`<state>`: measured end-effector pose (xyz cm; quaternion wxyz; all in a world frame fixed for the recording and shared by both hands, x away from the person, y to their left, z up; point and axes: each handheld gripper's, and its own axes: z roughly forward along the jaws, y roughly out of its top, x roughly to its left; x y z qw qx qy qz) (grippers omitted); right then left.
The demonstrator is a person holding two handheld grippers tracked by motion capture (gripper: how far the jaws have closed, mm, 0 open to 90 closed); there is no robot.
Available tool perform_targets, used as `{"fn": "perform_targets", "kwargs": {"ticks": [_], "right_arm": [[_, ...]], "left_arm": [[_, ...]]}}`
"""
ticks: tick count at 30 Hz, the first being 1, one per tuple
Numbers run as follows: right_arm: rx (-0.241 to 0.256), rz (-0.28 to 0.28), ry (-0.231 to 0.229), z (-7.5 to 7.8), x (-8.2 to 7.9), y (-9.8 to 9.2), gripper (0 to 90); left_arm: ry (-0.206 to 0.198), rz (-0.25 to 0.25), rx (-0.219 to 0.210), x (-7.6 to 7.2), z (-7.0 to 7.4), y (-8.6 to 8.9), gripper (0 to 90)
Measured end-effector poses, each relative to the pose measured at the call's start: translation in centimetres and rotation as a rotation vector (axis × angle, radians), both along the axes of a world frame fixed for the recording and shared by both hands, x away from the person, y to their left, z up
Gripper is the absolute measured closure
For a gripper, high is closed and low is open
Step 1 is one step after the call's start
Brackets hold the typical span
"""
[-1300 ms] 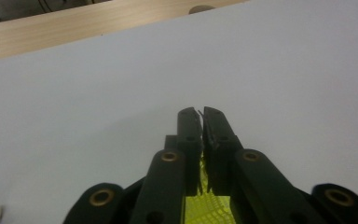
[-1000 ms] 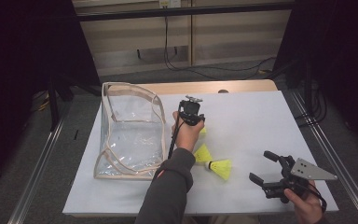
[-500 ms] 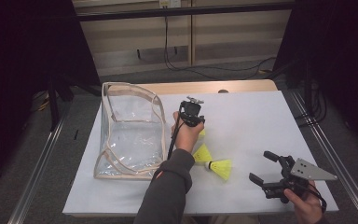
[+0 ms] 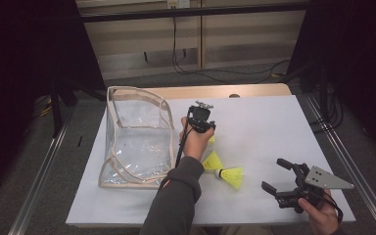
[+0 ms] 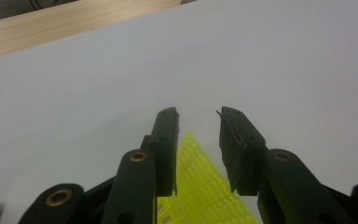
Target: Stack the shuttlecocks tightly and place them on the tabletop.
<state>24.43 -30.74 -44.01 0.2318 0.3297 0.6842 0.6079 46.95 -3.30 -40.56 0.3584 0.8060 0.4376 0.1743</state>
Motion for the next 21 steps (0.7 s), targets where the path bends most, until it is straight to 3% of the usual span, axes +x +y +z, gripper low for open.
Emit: {"fn": "perform_targets", "kwargs": {"ticks": [10, 15, 21], "right_arm": [[0.001, -0.001, 0.000, 0.0, 0.0, 0.0, 3.8], [0.000, -0.002, 0.000, 0.0, 0.0, 0.0, 3.8], [-0.002, 0.001, 0.002, 0.0, -0.1, 0.1, 3.8]], "left_arm": [[-0.020, -0.012, -0.030, -0.5, 0.6, -0.2, 60.0], [-0.032, -0.016, -0.088, -1.4, 0.9, 0.1, 53.9], [-0.014, -0.015, -0.151, -2.3, 1.1, 0.5, 41.4]]}}
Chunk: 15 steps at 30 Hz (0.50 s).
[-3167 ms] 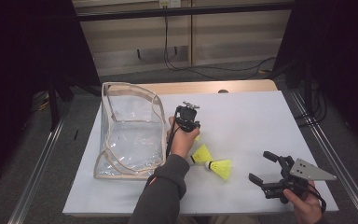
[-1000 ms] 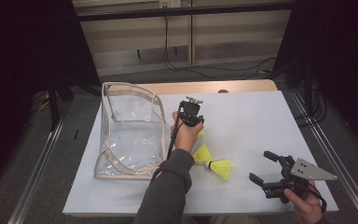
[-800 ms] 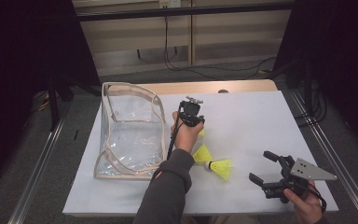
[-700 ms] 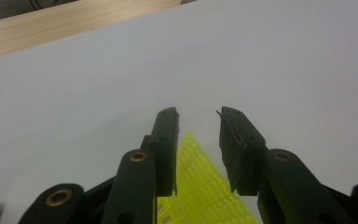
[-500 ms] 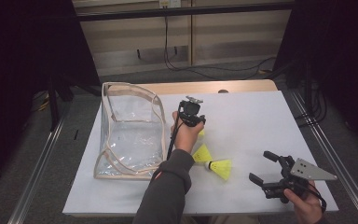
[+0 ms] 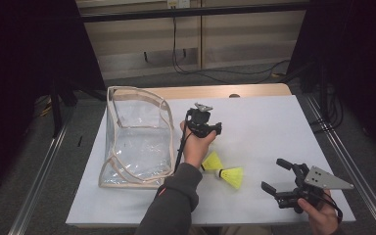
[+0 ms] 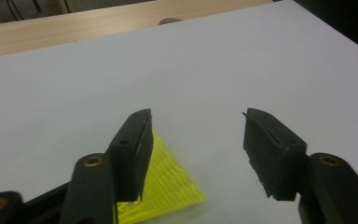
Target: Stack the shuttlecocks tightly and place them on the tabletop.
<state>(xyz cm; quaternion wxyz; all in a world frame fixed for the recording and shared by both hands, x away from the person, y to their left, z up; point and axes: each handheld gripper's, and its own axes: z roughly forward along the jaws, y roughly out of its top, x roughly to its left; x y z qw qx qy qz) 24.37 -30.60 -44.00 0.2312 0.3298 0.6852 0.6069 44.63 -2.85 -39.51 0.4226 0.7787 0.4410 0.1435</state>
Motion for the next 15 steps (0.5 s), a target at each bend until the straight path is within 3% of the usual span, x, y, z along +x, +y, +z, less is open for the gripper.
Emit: {"fn": "perform_targets", "kwargs": {"ticks": [6, 15], "right_arm": [[-0.002, 0.001, -0.001, 0.0, 0.1, 0.0, 3.8], [-0.002, 0.000, -0.001, 0.0, 0.0, 0.1, 3.8]], "left_arm": [[-0.010, -0.011, -0.037, -0.9, 0.6, 0.4, 33.2], [-0.021, -0.084, -0.089, -2.8, 1.1, 0.2, 21.7]]}}
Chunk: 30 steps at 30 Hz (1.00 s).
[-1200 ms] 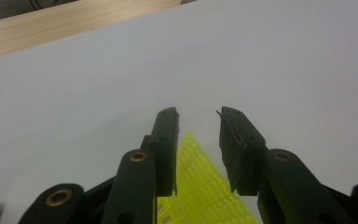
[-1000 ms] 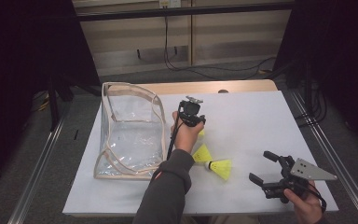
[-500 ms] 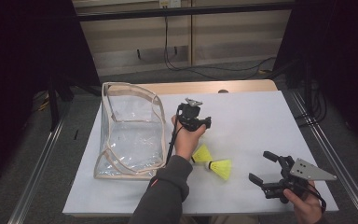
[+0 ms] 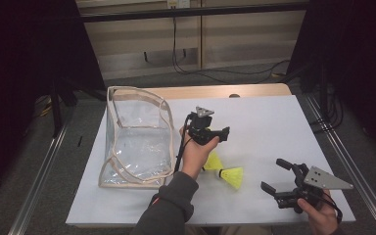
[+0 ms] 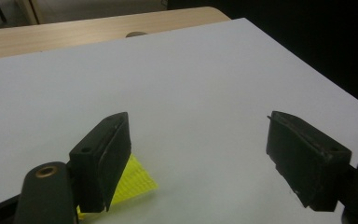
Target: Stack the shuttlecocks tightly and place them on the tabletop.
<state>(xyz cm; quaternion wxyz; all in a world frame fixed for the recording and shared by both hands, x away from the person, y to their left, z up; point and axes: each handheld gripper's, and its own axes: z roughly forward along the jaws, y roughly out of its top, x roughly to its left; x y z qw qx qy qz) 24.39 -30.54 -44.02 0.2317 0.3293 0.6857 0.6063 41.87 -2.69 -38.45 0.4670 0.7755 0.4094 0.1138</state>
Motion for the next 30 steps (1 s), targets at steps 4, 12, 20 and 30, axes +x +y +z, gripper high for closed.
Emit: {"fn": "perform_targets", "kwargs": {"ticks": [4, 12, 20, 30], "right_arm": [[0.001, 0.001, 0.000, 0.0, 0.0, 0.0, 3.8], [-0.001, -0.001, 0.004, 0.0, 0.0, 0.1, 3.8], [-0.003, -0.001, 0.002, 0.0, 0.0, 0.1, 3.8], [-0.002, 0.000, 0.007, 0.0, 0.0, 0.2, 3.8]], "left_arm": [[-0.003, -0.027, -0.013, -1.1, -0.1, 0.1, 18.5], [-0.002, -0.095, -0.027, -3.1, -0.2, 0.5, 14.6], [0.029, -0.161, -0.048, -4.9, -0.7, 1.0, 11.2], [0.046, -0.210, -0.065, -6.6, -1.8, 2.1, 9.3]]}}
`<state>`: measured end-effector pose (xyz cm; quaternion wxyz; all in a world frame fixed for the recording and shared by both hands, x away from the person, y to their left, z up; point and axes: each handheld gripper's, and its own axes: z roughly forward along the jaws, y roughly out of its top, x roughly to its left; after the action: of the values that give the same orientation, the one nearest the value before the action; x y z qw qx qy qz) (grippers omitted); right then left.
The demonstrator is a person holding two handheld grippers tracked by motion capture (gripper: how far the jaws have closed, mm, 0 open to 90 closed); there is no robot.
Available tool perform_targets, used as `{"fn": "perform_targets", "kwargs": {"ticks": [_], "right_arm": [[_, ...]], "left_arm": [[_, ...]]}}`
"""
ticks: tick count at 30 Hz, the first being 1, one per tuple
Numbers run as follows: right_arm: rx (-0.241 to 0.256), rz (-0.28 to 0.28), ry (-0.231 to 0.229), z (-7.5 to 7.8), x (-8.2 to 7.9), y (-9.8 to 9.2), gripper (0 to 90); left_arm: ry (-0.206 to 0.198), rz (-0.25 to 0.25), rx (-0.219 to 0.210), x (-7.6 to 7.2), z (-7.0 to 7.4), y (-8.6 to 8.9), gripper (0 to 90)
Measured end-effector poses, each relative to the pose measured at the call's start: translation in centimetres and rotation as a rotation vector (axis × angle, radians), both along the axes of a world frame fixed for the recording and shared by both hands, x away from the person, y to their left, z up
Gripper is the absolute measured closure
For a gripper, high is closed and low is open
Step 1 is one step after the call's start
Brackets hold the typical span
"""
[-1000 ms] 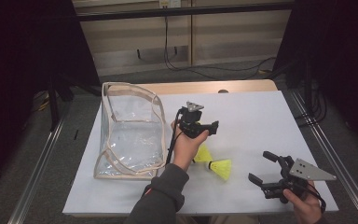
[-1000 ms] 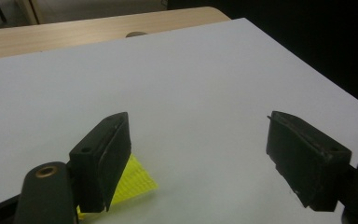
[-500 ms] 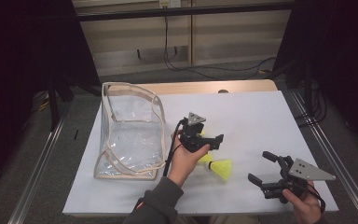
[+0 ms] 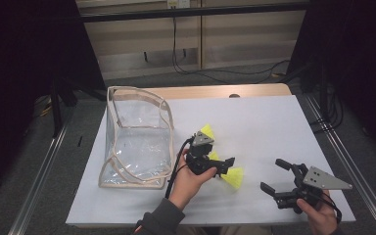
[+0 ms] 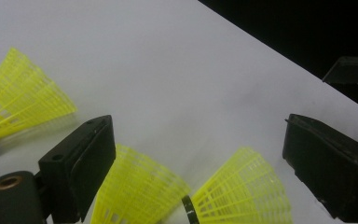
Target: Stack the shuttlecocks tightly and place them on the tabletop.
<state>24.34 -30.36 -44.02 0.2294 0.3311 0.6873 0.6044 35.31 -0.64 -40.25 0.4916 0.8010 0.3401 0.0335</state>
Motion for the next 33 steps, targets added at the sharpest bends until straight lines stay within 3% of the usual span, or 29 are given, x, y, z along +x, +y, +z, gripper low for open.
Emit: {"fn": "perform_targets", "kwargs": {"ticks": [8, 15, 23, 33], "right_arm": [[-0.004, -0.001, 0.003, 0.0, 0.0, 0.0, 3.8], [-0.003, -0.001, 0.000, 0.0, 0.0, 0.1, 3.8], [-0.006, -0.002, -0.002, 0.0, 0.0, 0.1, 3.8], [-0.006, -0.001, -0.004, 0.0, 0.0, 0.1, 3.8]], "left_arm": [[0.000, -0.068, -0.001, -1.7, -0.3, 0.2, 7.4], [0.009, -0.082, -0.004, -2.6, -0.8, 0.6, 6.5], [0.019, -0.135, -0.001, -3.7, -1.7, 0.9, 5.4], [0.039, -0.125, 0.016, -4.2, -2.6, 1.6, 4.2]]}}
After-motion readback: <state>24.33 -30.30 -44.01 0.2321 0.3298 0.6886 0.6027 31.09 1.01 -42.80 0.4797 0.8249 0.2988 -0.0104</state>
